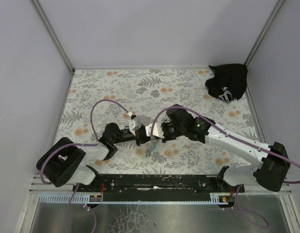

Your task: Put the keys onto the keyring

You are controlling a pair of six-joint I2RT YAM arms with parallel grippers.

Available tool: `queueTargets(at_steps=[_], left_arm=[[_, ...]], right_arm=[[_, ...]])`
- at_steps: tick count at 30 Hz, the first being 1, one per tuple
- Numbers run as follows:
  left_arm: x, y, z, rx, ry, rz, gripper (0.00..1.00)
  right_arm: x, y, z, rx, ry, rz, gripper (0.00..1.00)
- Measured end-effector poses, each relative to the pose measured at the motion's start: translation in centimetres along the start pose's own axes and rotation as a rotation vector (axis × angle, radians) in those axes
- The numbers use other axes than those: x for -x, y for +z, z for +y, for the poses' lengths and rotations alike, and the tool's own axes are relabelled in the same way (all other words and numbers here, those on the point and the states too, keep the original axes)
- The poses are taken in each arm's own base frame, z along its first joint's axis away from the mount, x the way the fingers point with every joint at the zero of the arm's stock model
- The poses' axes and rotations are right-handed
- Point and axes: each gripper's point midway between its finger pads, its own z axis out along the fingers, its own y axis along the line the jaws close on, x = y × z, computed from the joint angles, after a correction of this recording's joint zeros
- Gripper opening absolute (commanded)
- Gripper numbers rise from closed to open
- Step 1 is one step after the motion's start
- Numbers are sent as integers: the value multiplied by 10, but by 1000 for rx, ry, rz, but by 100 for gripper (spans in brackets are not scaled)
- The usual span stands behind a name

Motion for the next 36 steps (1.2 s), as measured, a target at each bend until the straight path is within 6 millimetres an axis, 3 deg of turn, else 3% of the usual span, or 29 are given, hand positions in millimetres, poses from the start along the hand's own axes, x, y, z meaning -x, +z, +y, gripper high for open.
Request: queueTargets(at_steps=[5,11,21,36], left_arm=[[-6,1,-2,-20,-11,21,12],[-8,1,-3,-29,-9,35,0],[-9,1,-1,-20,-16,39,0],[-10,0,17,189,-275,-64,0]], right_arm=[[2,-1,-1,-3,-1,-2,0],[1,-1,-1,-3,-2,-2,0],[0,-1,-1,-3,1,3,0],[-8,5,-9,-129,11,-33,0]])
